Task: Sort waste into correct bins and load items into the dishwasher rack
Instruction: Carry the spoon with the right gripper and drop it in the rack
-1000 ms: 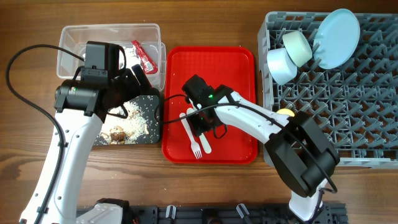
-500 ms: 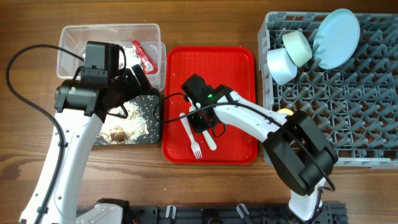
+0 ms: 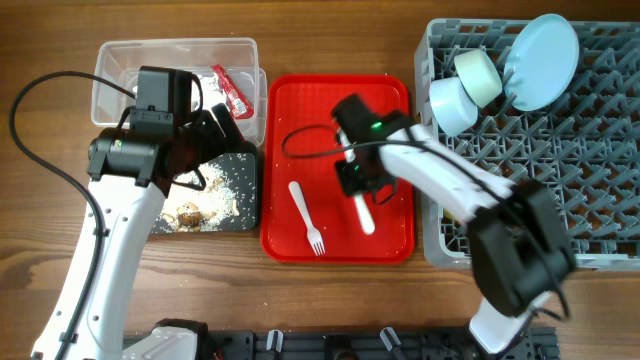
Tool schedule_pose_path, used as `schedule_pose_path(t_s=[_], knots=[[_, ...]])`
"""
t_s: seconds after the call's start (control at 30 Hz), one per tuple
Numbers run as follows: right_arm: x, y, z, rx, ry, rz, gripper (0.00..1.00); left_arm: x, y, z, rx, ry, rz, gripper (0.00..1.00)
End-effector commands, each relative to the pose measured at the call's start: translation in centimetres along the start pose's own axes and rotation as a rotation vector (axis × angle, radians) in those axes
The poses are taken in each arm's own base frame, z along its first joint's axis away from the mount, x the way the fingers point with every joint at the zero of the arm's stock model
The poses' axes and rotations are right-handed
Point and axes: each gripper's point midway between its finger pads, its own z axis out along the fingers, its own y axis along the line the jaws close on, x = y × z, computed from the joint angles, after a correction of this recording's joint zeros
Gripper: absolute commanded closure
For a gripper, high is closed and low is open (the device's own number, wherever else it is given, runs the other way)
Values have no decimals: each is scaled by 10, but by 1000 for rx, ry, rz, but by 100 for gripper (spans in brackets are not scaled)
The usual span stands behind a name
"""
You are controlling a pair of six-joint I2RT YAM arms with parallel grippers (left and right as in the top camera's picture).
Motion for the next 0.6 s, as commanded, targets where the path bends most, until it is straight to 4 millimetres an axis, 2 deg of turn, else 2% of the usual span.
schedule_pose_path(t_s=[0.0, 0.1, 0.17, 0.23, 0.27, 0.43, 0.57], knots=[[-33, -18, -102, -37, -278, 76, 96, -8, 2, -9, 0, -37, -7, 0], [-29, -62, -149, 34, -393, 151, 96, -8, 2, -9, 0, -37, -7, 0], [-18, -102, -174, 118, -442, 250, 96, -8, 2, -9, -1, -37, -7, 0], [-8, -131, -188, 171, -465, 371, 96, -8, 2, -9, -1, -37, -8, 0], [0, -151, -194, 201, -478, 487, 96, -8, 2, -9, -1, -37, -8, 0], [9, -211, -204, 227, -557, 856, 96, -8, 2, -9, -1, -37, -7, 0], [10, -249, -193, 193, -631, 1155, 96, -8, 2, -9, -1, -37, -7, 0]])
